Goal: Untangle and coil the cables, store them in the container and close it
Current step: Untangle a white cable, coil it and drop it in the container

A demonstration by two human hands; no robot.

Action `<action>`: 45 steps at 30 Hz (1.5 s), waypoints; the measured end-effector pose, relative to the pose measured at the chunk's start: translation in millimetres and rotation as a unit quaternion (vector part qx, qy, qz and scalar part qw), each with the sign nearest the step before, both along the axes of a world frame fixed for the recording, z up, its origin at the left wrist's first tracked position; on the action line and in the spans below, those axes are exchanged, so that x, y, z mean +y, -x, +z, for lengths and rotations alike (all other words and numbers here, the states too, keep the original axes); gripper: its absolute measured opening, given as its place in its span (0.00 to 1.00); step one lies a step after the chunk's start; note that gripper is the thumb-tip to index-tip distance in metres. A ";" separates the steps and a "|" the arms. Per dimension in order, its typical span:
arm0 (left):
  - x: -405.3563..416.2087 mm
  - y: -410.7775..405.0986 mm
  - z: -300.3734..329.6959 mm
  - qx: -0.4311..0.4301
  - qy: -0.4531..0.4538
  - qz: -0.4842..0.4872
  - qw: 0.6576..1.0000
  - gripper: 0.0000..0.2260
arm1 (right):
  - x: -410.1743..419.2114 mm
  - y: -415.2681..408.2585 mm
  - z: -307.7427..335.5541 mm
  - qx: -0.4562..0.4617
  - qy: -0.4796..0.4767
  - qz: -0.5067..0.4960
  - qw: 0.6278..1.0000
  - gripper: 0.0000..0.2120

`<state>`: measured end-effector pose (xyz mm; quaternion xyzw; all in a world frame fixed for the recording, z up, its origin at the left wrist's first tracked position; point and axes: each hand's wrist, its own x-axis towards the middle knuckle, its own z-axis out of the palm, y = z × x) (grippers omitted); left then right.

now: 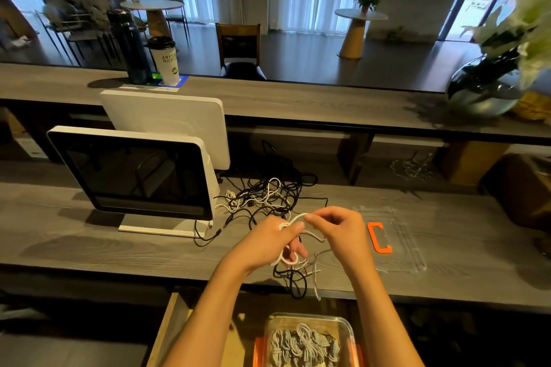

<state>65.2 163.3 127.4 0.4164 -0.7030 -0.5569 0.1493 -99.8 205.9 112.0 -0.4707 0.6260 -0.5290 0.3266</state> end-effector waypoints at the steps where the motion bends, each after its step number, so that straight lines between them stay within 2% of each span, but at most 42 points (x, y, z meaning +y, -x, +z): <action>1: -2.1 -2.6 0.7 0.003 0.014 0.014 1.000 0.22 | 0.6 0.9 -1.1 0.003 -0.011 0.007 1.000 0.02; 2: -4.6 -5.6 -0.2 0.024 0.012 0.033 0.999 0.19 | 1.0 0.8 -2.1 0.002 -0.022 0.017 1.000 0.02; 4: -7.7 -10.7 -3.1 0.126 -0.058 0.081 0.987 0.16 | 1.2 0.6 -3.0 -0.007 -0.036 0.028 0.999 0.02; 7: -10.7 -14.8 -1.9 0.271 -0.157 0.206 0.927 0.18 | 2.6 4.1 -3.4 -0.023 -0.054 0.033 0.998 0.03; 8: -14.6 -16.8 -3.0 0.291 -0.158 0.262 0.907 0.19 | 3.5 6.0 -4.4 -0.023 -0.062 0.036 0.997 0.04; 10: -26.0 -21.6 -7.0 0.271 -0.108 0.366 0.884 0.20 | 5.5 10.2 -7.5 -0.025 -0.077 0.039 0.996 0.05; 12: -34.5 -27.2 -10.3 0.249 -0.062 0.435 0.863 0.19 | 7.0 12.8 -8.3 -0.036 -0.085 0.047 0.995 0.05; 13: -37.6 -29.7 -11.7 0.281 -0.066 0.452 0.844 0.18 | 7.2 13.8 -8.1 -0.037 -0.087 0.053 0.994 0.04; 14: -39.4 -31.8 -12.3 0.343 -0.091 0.455 0.817 0.18 | 6.9 14.1 -7.7 -0.036 -0.089 0.058 0.994 0.04; 16: -41.9 -34.9 -9.3 0.495 -0.174 0.430 0.735 0.16 | 6.1 13.3 -6.6 -0.028 -0.097 0.077 0.992 0.04; 17: -42.6 -35.6 -7.4 0.549 -0.209 0.420 0.692 0.15 | 5.7 12.2 -6.1 -0.023 -0.103 0.089 0.990 0.04; 18: -43.6 -35.8 -6.2 0.569 -0.225 0.422 0.669 0.14 | 5.4 11.1 -5.9 -0.020 -0.109 0.100 0.989 0.04; 19: -43.6 -35.7 -5.9 0.557 -0.217 0.431 0.676 0.13 | 5.4 9.6 -5.6 -0.018 -0.112 0.108 0.988 0.04; 20: -43.8 -35.4 -7.0 0.509 -0.182 0.448 0.712 0.13 | 5.1 8.6 -5.0 -0.018 -0.109 0.112 0.988 0.04; 22: -41.0 -33.5 -9.4 0.328 -0.062 0.464 0.821 0.12 | 4.9 8.1 -3.0 -0.020 -0.092 0.124 0.988 0.05; 24: -39.0 -30.0 -14.7 0.150 0.049 0.421 0.893 0.13 | 5.7 6.4 -0.8 -0.022 -0.071 0.159 0.985 0.06; 27: -35.7 -20.4 -19.1 -0.031 0.139 0.270 0.952 0.15 | 4.6 -0.4 2.7 -0.022 -0.049 0.178 0.982 0.08; 29: -29.4 -14.3 -18.4 -0.086 0.114 0.141 0.980 0.19 | 1.1 -3.8 3.2 -0.011 -0.031 0.154 0.988 0.09; 31: -20.6 -11.2 -15.3 -0.094 0.078 0.037 0.992 0.28 | -1.8 -5.7 2.0 0.020 -0.011 0.134 0.991 0.08; 33: -15.2 -10.4 -12.7 -0.073 0.043 -0.020 0.996 0.34 | -2.6 -7.5 -0.5 0.027 0.002 0.115 0.993 0.07; 35: -12.8 -9.3 -13.9 -0.038 0.024 -0.089 0.995 0.33 | -2.0 -8.7 -2.1 0.010 0.000 0.092 0.996 0.06; 37: -12.8 -8.3 -16.3 -0.026 0.020 -0.143 0.989 0.26 | -1.8 -7.5 -3.1 -0.010 -0.004 0.086 0.996 0.06; 40: -13.6 -10.2 -15.7 -0.002 -0.007 -0.124 0.992 0.17 | -2.5 -3.7 -3.5 -0.037 -0.012 0.104 0.994 0.05; 43: -15.3 -15.8 -16.1 0.051 -0.023 -0.066 0.996 0.19 | -0.7 0.3 -5.5 -0.080 -0.031 0.118 0.989 0.03; 45: -18.0 -20.2 -14.3 0.046 0.008 -0.024 0.999 0.20 | 0.9 2.5 -7.5 -0.100 -0.059 0.139 0.983 0.04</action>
